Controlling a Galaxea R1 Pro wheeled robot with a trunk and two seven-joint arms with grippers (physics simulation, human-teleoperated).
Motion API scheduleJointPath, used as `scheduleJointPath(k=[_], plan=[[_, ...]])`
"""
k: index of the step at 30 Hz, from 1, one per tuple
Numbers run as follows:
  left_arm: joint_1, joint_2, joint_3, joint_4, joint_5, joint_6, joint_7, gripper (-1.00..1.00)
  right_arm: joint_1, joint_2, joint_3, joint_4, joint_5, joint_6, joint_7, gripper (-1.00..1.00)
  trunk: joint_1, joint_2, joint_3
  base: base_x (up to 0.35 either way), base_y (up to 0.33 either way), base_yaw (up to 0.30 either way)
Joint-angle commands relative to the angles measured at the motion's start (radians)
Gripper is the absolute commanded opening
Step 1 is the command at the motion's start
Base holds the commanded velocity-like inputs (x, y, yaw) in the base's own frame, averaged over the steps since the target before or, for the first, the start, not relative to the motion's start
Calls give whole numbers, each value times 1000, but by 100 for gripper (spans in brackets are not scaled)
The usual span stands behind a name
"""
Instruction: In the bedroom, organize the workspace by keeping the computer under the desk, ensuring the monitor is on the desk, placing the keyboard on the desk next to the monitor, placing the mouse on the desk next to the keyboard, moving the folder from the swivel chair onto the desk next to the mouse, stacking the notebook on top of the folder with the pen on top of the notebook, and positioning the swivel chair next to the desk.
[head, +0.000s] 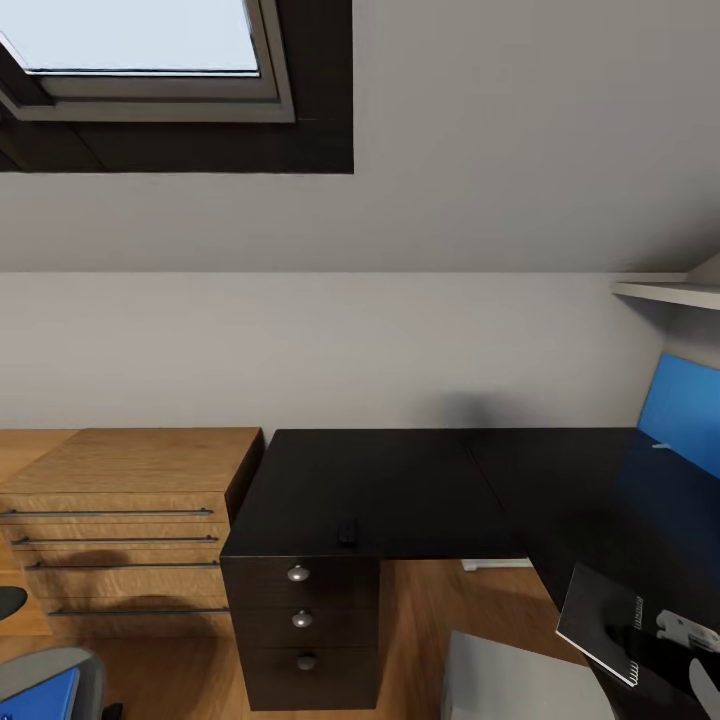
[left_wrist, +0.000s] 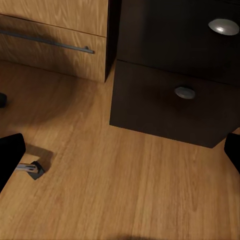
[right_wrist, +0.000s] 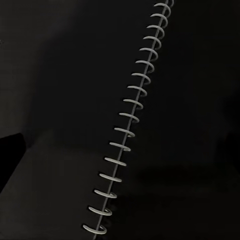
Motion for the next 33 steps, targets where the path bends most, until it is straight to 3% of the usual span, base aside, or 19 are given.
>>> scheduleJointPath(k=[1,9,33], plan=[[-1,0,9,1,-9,-3,-3,100,0,1,-3,1,-19,3,7,100,0,-1,-1,0,0,0],[-1,0,8,1,-9,-3,-4,100,0,2,-3,1,-21,-30,10,100,0,-1,-1,0,0,0],[-1,0,8,1,-9,-4,-5,100,0,3,-1,18,-19,-32,50,100,0,-1,-1,0,0,0]])
